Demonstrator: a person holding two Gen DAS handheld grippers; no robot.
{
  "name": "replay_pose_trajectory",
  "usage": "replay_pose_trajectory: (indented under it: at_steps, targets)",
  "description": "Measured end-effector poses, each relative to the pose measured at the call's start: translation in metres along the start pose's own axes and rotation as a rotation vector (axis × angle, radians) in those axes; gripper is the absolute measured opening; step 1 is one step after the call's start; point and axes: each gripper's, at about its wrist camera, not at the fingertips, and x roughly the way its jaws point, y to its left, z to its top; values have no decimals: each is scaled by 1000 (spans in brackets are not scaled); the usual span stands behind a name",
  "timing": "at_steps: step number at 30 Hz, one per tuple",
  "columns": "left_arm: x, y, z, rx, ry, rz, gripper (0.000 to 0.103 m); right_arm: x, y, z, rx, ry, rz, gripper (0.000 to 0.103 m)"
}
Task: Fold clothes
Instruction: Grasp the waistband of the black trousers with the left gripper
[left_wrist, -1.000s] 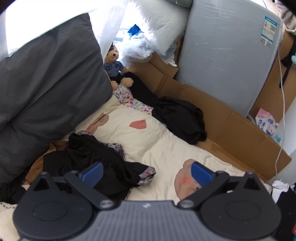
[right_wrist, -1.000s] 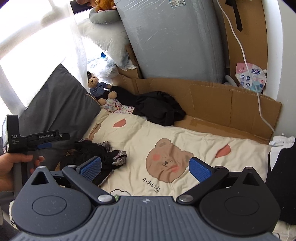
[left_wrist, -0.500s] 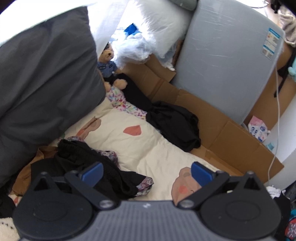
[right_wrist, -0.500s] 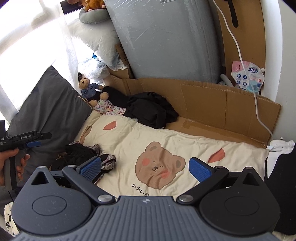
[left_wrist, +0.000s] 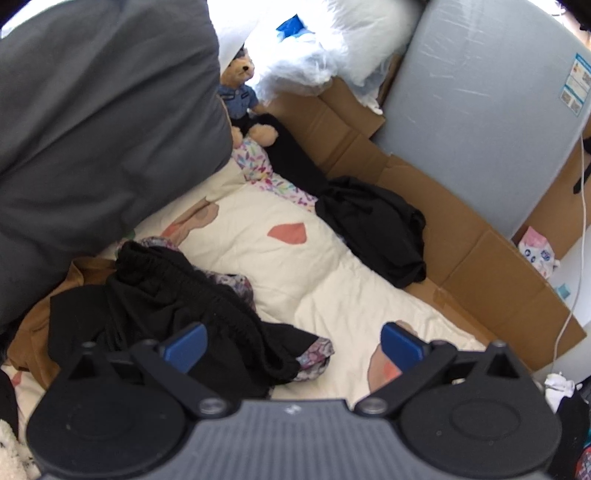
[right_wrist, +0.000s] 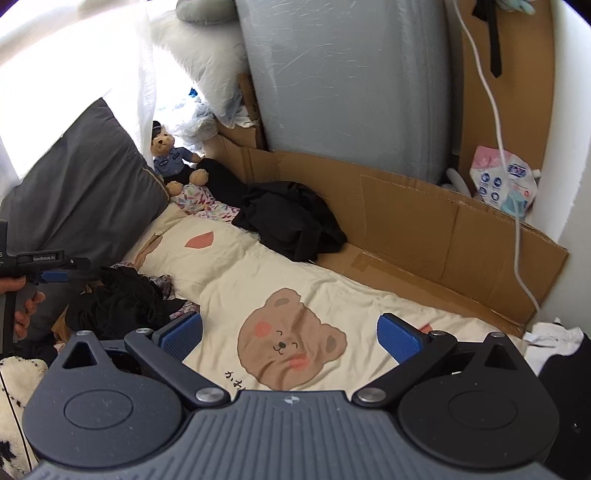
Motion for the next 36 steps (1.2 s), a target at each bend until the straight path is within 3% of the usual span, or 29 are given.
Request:
replay_pose_trajectory:
  at_steps: [5,11,17,21,23,26,31,33,36]
  targets:
    - [17,4,-13,21,31,-18,100,31,3,-3,20,23,47,103]
    - [26,16,-25,92,-16,2,100,58,4,-23,-3,59,59,103]
    - [38,39,-40,66,-20,19,100,72,2,-52,-55,122,79,103]
    - [51,34,-49,160,-4,3,101,74,-1,-69,-53,148,91,103]
    - [60,23,-59,260,-40,2,102,75,-1,-77,-16,132,119,103]
    - [78,9,-72,307,-62,33,102,75,-5,-87,59,145,192,103]
    - [103,2,-84,257,-24,-62,97,75,-5,-98,31,180,191,103]
    - [109,1,-84,217,-32,-73,89,76,-4,-99,26,179,195,103]
    - [116,-6,-83,195,-59,-77,89,76,-3,-102,11,179,196,103]
